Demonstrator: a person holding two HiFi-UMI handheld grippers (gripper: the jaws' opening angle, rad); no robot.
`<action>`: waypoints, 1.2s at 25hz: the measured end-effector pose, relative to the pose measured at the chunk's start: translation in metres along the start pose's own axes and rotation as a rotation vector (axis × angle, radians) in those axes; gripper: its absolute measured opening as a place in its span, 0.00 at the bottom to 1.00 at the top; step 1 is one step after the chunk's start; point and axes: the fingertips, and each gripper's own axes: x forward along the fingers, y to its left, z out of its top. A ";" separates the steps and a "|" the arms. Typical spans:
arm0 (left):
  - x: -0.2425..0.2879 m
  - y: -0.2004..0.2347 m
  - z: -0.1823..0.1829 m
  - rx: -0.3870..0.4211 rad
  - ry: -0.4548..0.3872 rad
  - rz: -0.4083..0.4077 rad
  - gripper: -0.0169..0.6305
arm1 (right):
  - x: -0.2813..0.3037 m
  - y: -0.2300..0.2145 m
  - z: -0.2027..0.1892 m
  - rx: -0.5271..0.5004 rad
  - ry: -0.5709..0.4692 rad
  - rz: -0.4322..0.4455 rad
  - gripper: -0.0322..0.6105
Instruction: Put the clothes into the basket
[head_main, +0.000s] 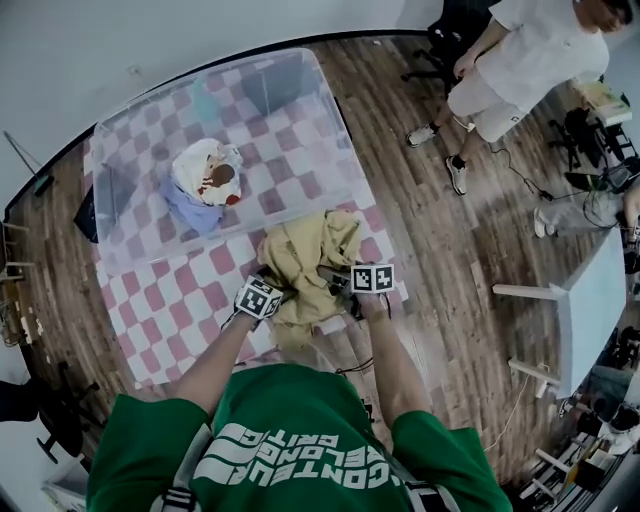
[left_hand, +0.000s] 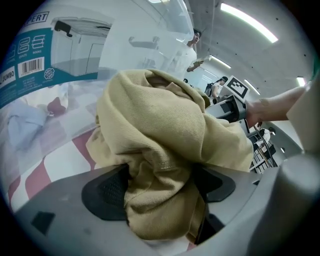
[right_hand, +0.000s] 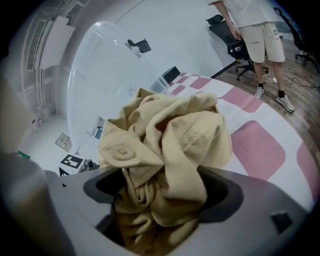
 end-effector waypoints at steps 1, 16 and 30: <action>0.001 -0.001 0.000 0.005 -0.001 0.000 0.65 | 0.001 0.000 0.000 -0.002 0.009 0.008 0.76; 0.002 -0.018 0.022 -0.013 -0.083 -0.055 0.45 | 0.001 0.021 0.003 0.033 -0.037 0.118 0.57; -0.022 -0.052 0.039 0.079 -0.133 -0.150 0.27 | -0.032 0.058 -0.002 0.062 -0.255 0.114 0.48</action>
